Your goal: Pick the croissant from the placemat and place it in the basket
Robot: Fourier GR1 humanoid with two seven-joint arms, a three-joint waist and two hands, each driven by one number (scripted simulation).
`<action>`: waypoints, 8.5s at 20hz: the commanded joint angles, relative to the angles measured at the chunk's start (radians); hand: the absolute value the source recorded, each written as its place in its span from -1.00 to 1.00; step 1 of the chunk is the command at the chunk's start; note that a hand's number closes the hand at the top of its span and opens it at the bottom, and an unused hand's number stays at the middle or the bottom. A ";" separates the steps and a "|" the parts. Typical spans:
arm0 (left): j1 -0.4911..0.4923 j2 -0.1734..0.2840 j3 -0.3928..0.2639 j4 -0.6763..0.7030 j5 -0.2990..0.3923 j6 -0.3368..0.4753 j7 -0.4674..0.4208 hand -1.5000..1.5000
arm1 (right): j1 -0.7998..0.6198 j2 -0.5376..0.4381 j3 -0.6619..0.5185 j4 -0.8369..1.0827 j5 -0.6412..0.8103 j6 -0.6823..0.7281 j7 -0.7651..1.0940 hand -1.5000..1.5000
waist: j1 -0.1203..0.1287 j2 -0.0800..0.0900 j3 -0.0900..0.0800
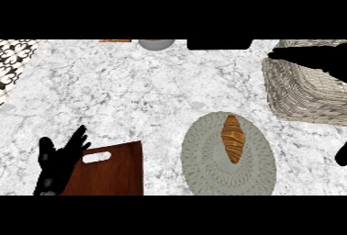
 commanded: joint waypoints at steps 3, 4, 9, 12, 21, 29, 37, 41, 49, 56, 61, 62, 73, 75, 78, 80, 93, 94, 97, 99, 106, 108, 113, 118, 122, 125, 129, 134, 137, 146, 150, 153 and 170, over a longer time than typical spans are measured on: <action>0.009 -0.036 0.007 0.109 -0.026 -0.001 -0.011 0.00 | 0.059 0.031 -0.039 -0.045 -0.004 0.034 0.038 -1.00 | 0.009 0.010 -0.005; 0.015 -0.021 0.013 0.035 -0.017 0.015 0.050 0.00 | 0.096 0.004 -0.066 -0.041 -0.011 0.073 0.000 -1.00 | 0.009 0.009 -0.004; 0.011 -0.047 0.005 0.072 -0.042 -0.003 0.016 0.00 | 0.164 0.119 -0.054 -0.046 0.106 -0.003 -0.023 -1.00 | 0.014 0.012 -0.004; 0.055 -0.042 -0.015 0.000 -0.071 0.004 0.029 0.00 | 0.179 0.189 -0.031 -0.037 0.178 -0.018 -0.020 -1.00 | 0.022 0.011 -0.004; 0.048 -0.031 0.032 0.017 -0.062 -0.049 0.036 0.00 | 0.284 0.332 0.078 0.034 0.488 -0.103 -0.148 -1.00 | 0.021 0.011 -0.004; 0.017 -0.065 0.072 0.029 -0.074 -0.046 0.060 0.00 | 0.335 0.385 0.057 0.115 0.586 -0.079 -0.260 -1.00 | 0.015 0.011 -0.004; 0.079 -0.083 0.056 -0.031 -0.125 -0.053 0.039 0.00 | 0.408 0.458 0.102 0.255 0.794 -0.221 -0.428 -1.00 | 0.021 0.011 -0.004; 0.056 -0.094 0.083 0.026 -0.132 -0.061 0.022 0.00 | 0.445 0.445 0.078 0.271 0.837 -0.252 -0.483 -1.00 | 0.016 0.011 -0.004; 0.070 -0.094 0.096 0.010 -0.139 -0.109 0.030 0.00 | 0.333 0.576 0.066 0.439 0.893 -0.240 -0.506 -1.00 | 0.025 0.012 -0.004; 0.051 -0.117 0.097 -0.028 -0.175 -0.076 0.105 0.00 | 0.367 0.624 0.106 0.485 0.993 -0.228 -0.481 -1.00 | 0.020 0.011 -0.004; 0.106 -0.113 0.137 0.005 -0.161 -0.127 0.010 0.00 | 0.401 0.610 0.085 0.526 1.041 -0.258 -0.525 -1.00 | 0.020 0.011 -0.004; 0.035 -0.102 0.167 0.007 -0.153 -0.122 0.081 0.00 | 0.437 0.620 0.090 0.455 1.041 -0.232 -0.506 -1.00 | 0.014 0.010 -0.004; 0.050 -0.151 0.150 -0.005 -0.198 -0.119 0.103 0.00 | 0.390 0.690 0.046 0.673 1.130 -0.356 -0.628 -1.00 | 0.022 0.013 -0.004; 0.078 -0.171 0.147 0.021 -0.229 -0.117 0.022 0.00 | 0.436 0.670 0.040 0.556 1.122 -0.272 -0.588 -1.00 | 0.015 0.010 -0.004; 0.068 -0.182 0.128 -0.025 -0.232 -0.105 0.083 0.00 | 0.398 0.666 0.085 0.628 1.192 -0.371 -0.682 1.00 | 0.020 0.011 -0.004; 0.063 -0.146 0.159 -0.020 -0.208 -0.143 0.088 0.00 | 0.337 0.667 0.080 0.762 1.229 -0.443 -0.754 1.00 | 0.030 0.014 -0.003; 0.104 -0.181 0.172 -0.009 -0.224 -0.152 0.055 0.00 | 0.463 0.783 0.020 0.600 1.316 -0.446 -0.451 1.00 | 0.007 0.008 -0.005; 0.070 -0.161 0.208 0.003 -0.206 -0.157 0.061 0.00 | 0.496 0.802 0.016 0.561 1.332 -0.463 -0.383 1.00 | -0.003 0.006 -0.005; 0.090 -0.199 0.172 -0.024 -0.236 -0.120 0.080 0.00 | 0.550 0.830 0.013 0.400 1.354 -0.440 -0.255 1.00 | -0.007 0.004 -0.005; 0.060 -0.132 0.227 0.002 -0.196 -0.189 0.081 0.00 | 0.600 0.840 0.020 0.352 1.382 -0.525 -0.248 1.00 | -0.001 0.007 -0.005; 0.057 -0.163 0.206 -0.035 -0.205 -0.152 0.108 0.00 | 0.547 0.980 -0.154 0.063 1.008 -0.758 -0.253 1.00 | -0.020 0.002 -0.001; 0.075 -0.180 0.207 -0.002 -0.227 -0.127 0.078 0.00 | 0.512 0.981 -0.197 -0.056 1.034 -0.732 -0.216 1.00 | -0.021 0.002 -0.005; 0.103 -0.184 0.188 -0.046 -0.231 -0.142 0.082 0.00 | 0.427 0.913 -0.373 -0.261 0.949 -0.585 -0.033 1.00 | -0.001 0.005 -0.005; 0.072 -0.201 0.176 -0.027 -0.257 -0.131 0.086 0.00 | 0.218 0.805 -0.532 -0.225 0.937 -0.490 0.151 1.00 | 0.013 0.009 -0.005; 0.075 -0.185 0.199 0.022 -0.247 -0.165 0.054 0.00 | 0.113 0.713 -0.661 -0.170 0.839 -0.460 0.177 1.00 | 0.014 0.010 -0.005; 0.078 -0.181 0.192 -0.038 -0.253 -0.159 0.092 0.00 | 0.067 0.581 -0.790 -0.057 0.726 -0.392 0.126 1.00 | 0.015 0.010 -0.004; 0.038 -0.161 0.220 -0.071 -0.220 -0.182 0.174 0.00 | 0.069 0.555 -0.787 0.093 0.763 -0.457 0.051 1.00 | 0.020 0.012 -0.004; 0.075 -0.169 0.230 -0.058 -0.228 -0.192 0.116 0.00 | -0.012 0.444 -0.792 0.300 0.772 -0.463 -0.032 1.00 | 0.026 0.013 -0.004; 0.057 -0.202 0.212 -0.004 -0.255 -0.175 0.090 0.00 | 0.044 0.438 -0.801 0.421 0.772 -0.512 -0.186 1.00 | 0.024 0.015 -0.004; 0.072 -0.156 0.255 -0.058 -0.219 -0.227 0.127 0.00 | -0.004 0.453 -0.860 0.713 0.715 -0.641 -0.334 1.00 | 0.029 0.014 -0.004; 0.052 -0.224 0.209 0.014 -0.276 -0.181 0.067 0.00 | -0.063 0.450 -0.899 0.893 0.680 -0.706 -0.440 1.00 | 0.036 0.019 -0.004; 0.044 -0.219 0.213 0.001 -0.284 -0.180 0.081 0.00 | -0.029 0.391 -0.933 0.964 0.641 -0.685 -0.536 1.00 | 0.029 0.017 -0.003; 0.051 -0.215 0.242 0.018 -0.274 -0.216 0.077 0.00 | 0.008 0.210 -0.872 1.285 0.778 -0.796 -0.802 -1.00 | 0.033 0.018 -0.003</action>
